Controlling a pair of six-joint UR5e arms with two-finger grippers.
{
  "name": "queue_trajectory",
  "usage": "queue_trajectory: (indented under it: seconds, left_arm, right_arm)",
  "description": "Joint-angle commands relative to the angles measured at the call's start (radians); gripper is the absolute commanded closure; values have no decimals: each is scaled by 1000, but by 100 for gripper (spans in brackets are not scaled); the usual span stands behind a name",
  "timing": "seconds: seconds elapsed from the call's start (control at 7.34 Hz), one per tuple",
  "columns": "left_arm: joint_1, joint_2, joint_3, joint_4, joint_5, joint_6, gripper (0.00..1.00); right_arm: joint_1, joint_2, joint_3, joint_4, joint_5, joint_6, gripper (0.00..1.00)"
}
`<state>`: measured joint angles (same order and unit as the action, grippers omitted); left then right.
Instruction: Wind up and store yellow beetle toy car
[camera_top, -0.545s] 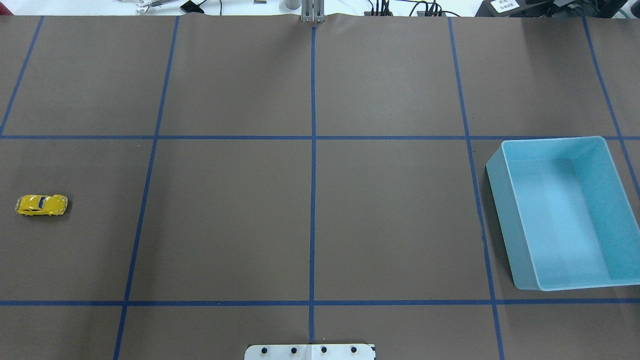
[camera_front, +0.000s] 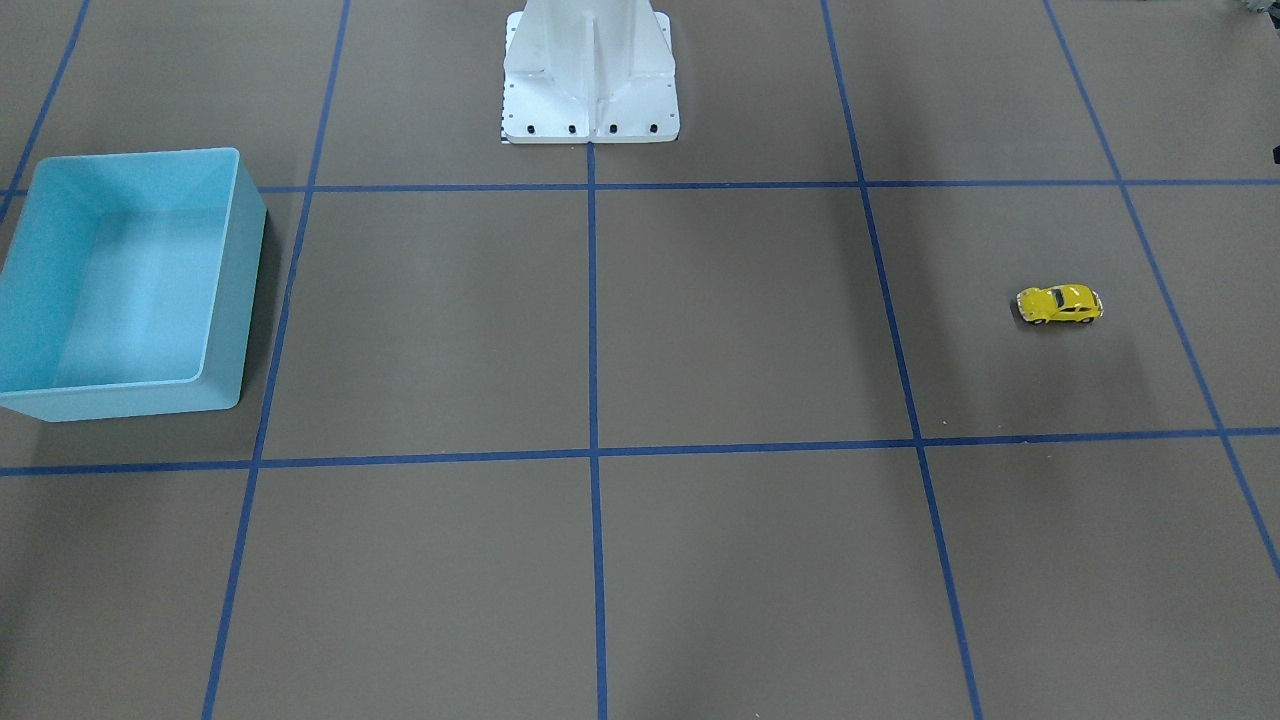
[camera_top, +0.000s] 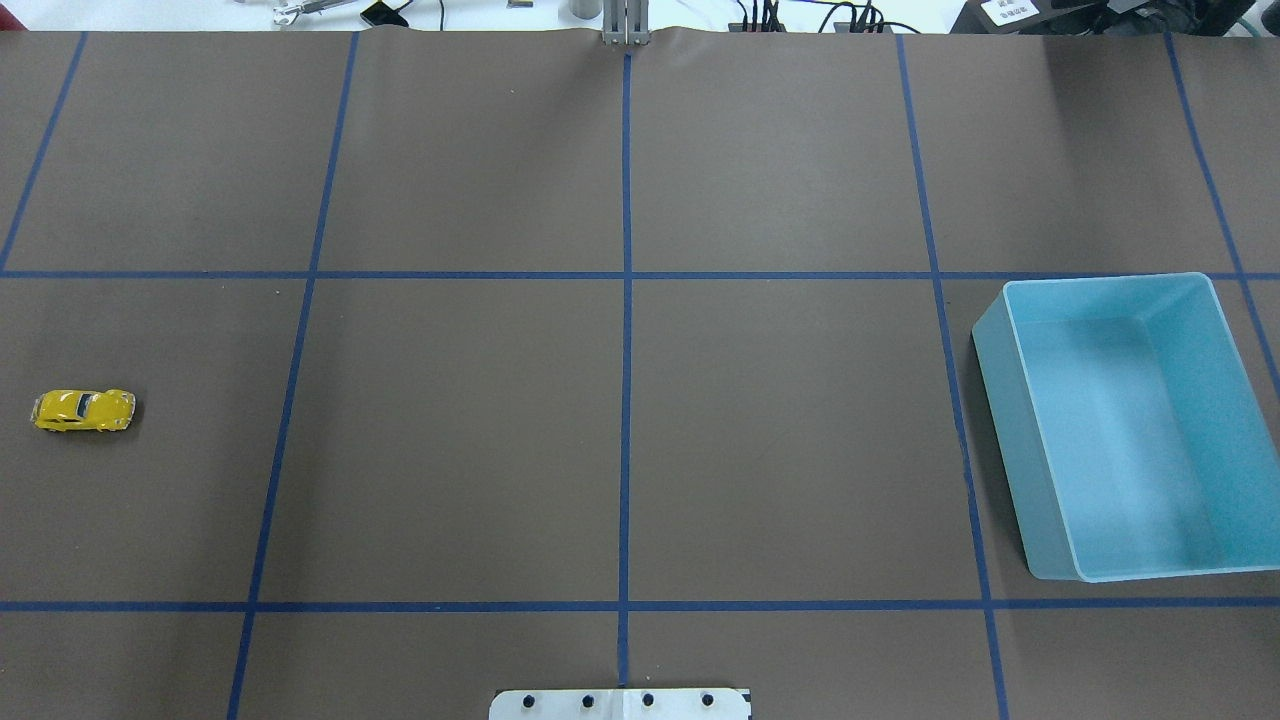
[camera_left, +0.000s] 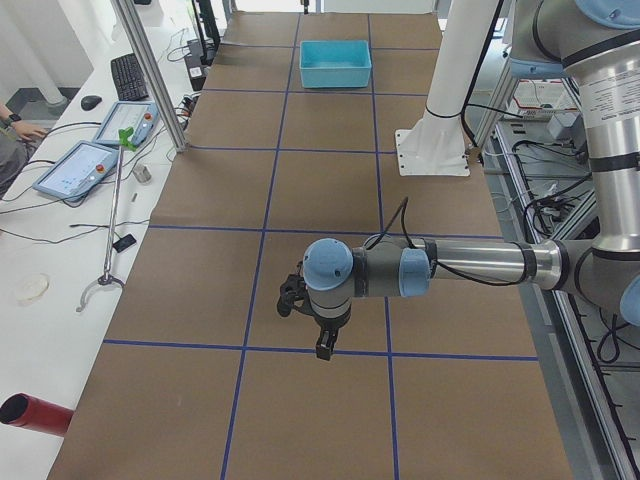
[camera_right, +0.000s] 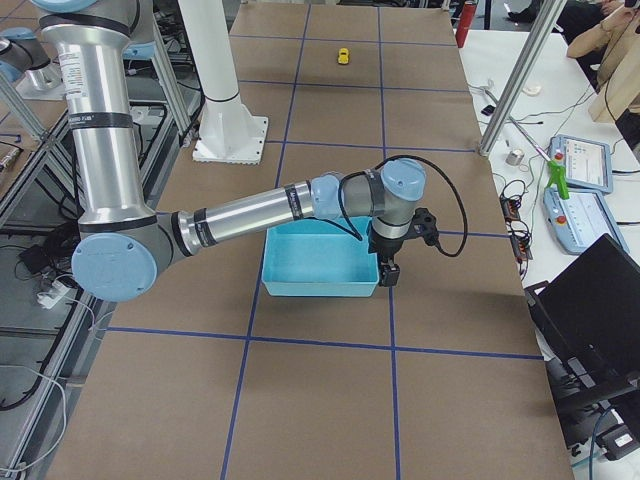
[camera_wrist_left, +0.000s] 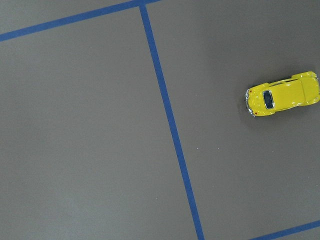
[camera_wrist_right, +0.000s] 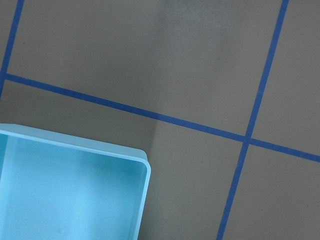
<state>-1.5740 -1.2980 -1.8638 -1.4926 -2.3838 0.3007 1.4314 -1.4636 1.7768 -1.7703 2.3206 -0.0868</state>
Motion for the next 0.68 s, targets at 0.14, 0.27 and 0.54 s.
queue_trajectory:
  seconds: [0.14,0.27,0.54]
  left_arm:
    - [-1,-10,0,0,3,2,0]
    - [-1,-10,0,0,3,2,0]
    - [-1,-24,-1,-3,3,5,0]
  right_arm:
    - [0,2,0,0,-3,-10,0]
    - [0,3,3,0,-3,-13,0]
    - [0,-3,-10,38,-1,-97,0]
